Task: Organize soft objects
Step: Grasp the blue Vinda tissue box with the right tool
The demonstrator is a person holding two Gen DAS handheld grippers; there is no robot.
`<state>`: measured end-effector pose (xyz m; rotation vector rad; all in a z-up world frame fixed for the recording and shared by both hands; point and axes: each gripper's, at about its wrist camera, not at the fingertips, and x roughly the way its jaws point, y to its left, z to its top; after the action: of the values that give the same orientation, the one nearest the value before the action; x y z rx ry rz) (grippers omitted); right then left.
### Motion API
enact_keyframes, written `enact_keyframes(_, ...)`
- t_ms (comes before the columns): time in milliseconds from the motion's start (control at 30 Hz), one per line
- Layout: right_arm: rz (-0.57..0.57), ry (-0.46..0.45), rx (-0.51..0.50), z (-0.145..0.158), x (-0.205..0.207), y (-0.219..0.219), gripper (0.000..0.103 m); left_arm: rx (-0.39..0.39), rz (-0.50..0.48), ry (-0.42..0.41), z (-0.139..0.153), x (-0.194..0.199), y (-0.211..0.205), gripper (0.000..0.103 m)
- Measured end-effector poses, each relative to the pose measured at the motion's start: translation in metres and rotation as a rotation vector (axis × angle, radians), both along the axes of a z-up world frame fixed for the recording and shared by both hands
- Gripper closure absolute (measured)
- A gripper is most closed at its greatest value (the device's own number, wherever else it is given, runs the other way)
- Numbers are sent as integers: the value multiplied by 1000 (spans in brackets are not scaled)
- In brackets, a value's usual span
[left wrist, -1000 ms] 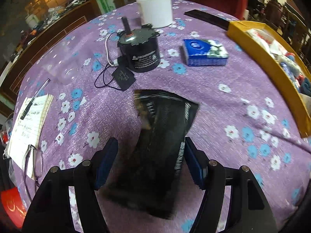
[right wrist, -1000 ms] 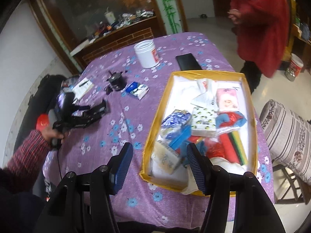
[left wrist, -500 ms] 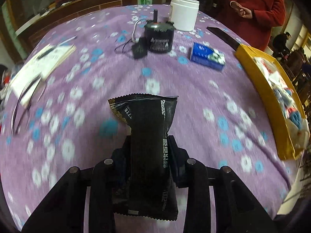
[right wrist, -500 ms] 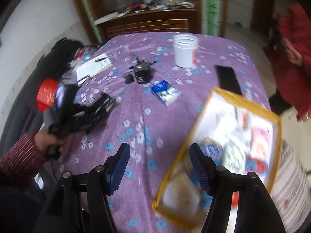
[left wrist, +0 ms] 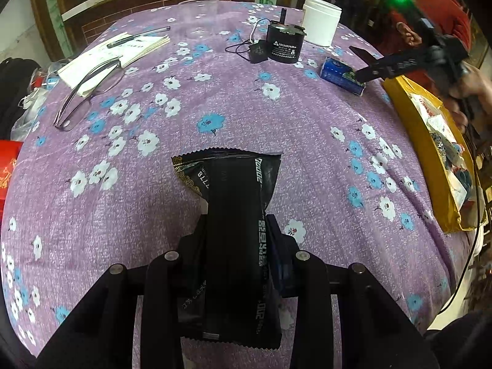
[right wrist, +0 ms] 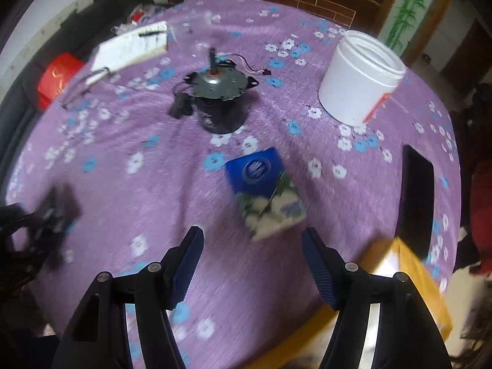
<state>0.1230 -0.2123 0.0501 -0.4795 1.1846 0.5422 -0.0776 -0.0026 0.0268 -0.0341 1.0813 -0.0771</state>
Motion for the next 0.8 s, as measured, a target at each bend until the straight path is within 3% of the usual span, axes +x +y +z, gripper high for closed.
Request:
enact_keyframes(267, 3, 29, -28, -28, 22, 11, 35, 1, 23, 1, -2, 8, -1, 70)
enact_keyframes(300, -13, 14, -24, -27, 21, 11, 44, -1, 25, 0, -2, 10, -1, 70)
enact_keyframes(400, -68, 29, 33, -19, 13, 8, 54, -7, 26, -9, -3, 14, 0, 70)
enact_keyframes(500, -117, 41, 121, -2, -10, 2, 61, -18, 30, -21, -2, 16, 1, 71)
enact_keyframes(800, -158, 106, 276, 17, -116, -2, 61, -52, -23, -18, 1, 14, -5, 71)
